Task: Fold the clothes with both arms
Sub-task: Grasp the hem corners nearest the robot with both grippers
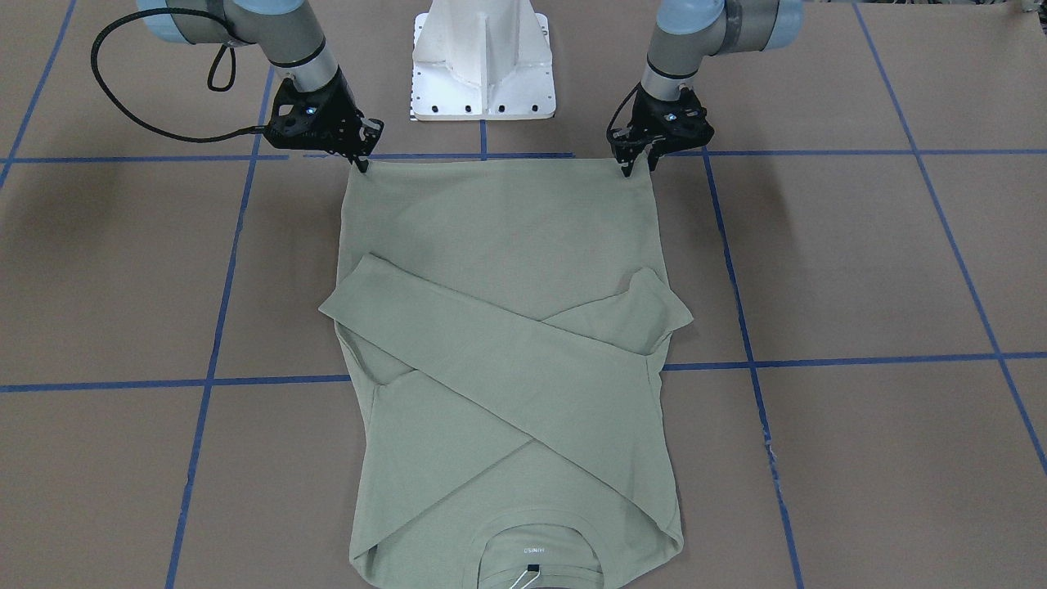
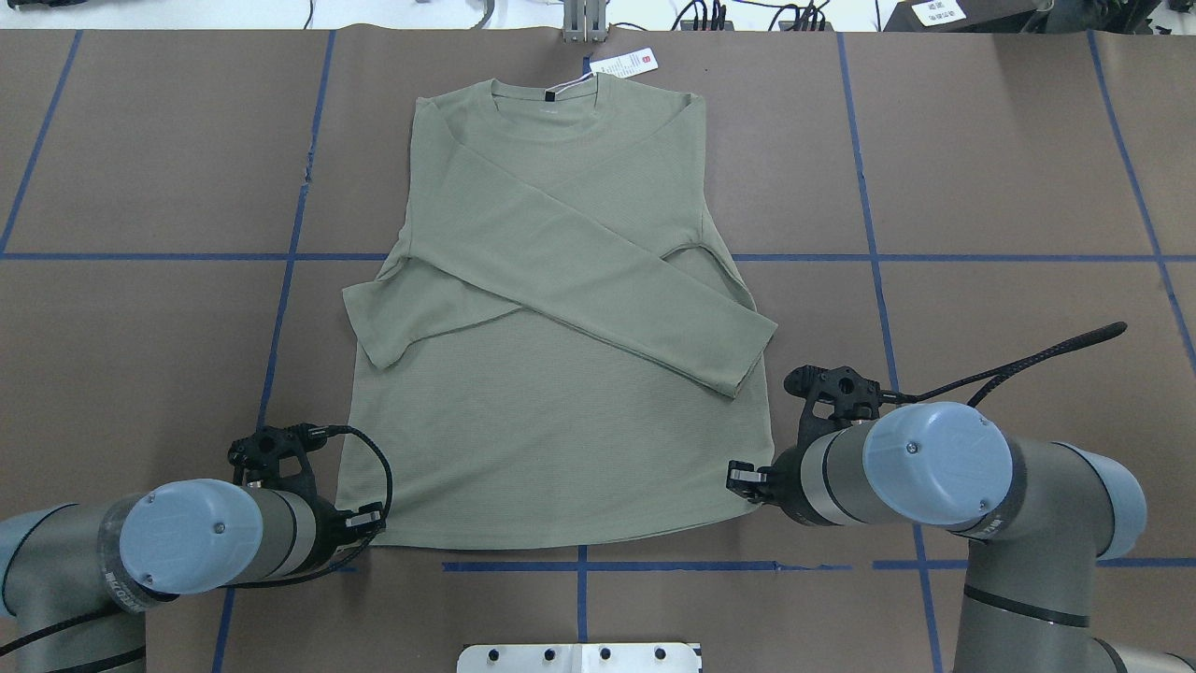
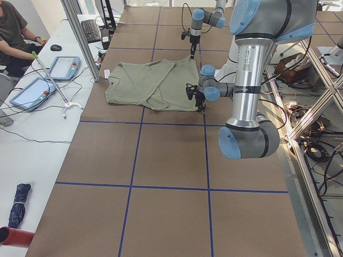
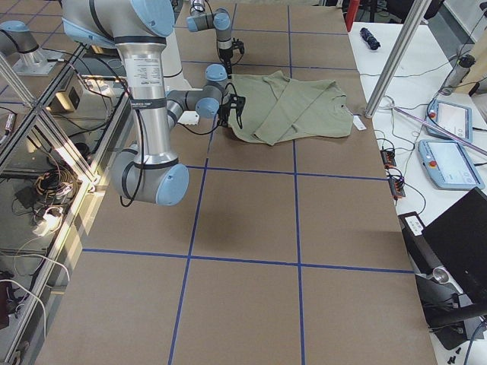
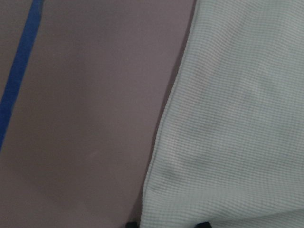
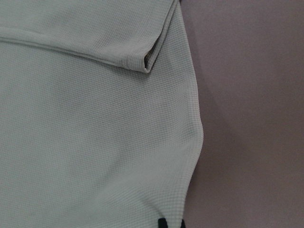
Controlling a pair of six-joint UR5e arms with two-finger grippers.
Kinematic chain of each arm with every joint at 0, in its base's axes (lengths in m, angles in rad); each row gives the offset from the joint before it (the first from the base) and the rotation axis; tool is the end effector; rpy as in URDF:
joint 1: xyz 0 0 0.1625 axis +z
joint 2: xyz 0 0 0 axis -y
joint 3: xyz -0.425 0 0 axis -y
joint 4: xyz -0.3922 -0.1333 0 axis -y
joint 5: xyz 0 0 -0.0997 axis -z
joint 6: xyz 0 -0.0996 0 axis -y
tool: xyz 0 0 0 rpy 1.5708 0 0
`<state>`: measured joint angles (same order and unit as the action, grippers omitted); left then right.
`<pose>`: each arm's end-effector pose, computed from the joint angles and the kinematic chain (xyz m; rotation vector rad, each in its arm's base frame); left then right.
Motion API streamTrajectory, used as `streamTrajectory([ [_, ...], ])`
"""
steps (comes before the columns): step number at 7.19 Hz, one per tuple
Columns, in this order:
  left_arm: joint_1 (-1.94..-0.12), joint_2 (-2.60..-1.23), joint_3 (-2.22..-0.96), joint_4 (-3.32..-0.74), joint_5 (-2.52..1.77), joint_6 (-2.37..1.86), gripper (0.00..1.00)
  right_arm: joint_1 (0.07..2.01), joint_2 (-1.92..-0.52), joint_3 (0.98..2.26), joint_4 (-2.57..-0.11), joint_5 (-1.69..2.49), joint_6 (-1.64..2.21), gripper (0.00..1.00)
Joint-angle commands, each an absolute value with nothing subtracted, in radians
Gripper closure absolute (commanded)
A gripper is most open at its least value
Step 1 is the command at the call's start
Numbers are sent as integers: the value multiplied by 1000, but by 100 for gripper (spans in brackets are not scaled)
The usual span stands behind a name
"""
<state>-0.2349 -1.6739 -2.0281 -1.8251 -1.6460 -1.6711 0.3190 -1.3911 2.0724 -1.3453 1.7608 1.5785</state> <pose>0.4731 -0.2426 0.3724 -0.0161 0.8202 -0.2856 -0.4570 -0.2715 0.3154 -0.0346 -0.9221 0.2171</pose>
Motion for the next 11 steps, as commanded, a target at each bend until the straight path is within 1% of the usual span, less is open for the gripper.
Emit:
streamTrajectory([
  [1, -235, -1677, -2049, -1790, -1646, -1671, 51, 319, -1391, 2072, -1345, 1759, 1578, 100],
  [6, -227, -1680, -2034, -1790, -1646, -1671, 51, 322, -1391, 2072, -1345, 1761, 1578, 100],
  [7, -229, -1680, -2034, -1790, -1646, -1671, 63, 322, -1391, 2071, -1345, 1761, 1578, 100],
  [8, -227, -1678, -2034, -1790, -1646, -1671, 94, 324, -1391, 2072, -1345, 1763, 1578, 100],
  [9, -227, -1680, -2036, -1790, -1646, -1671, 100, 324, -1391, 2074, -1345, 1763, 1578, 100],
  [11, -235, -1674, -2078, -1787, -1652, -1666, 100, 337, -1403, 2094, -1347, 1767, 1577, 100],
])
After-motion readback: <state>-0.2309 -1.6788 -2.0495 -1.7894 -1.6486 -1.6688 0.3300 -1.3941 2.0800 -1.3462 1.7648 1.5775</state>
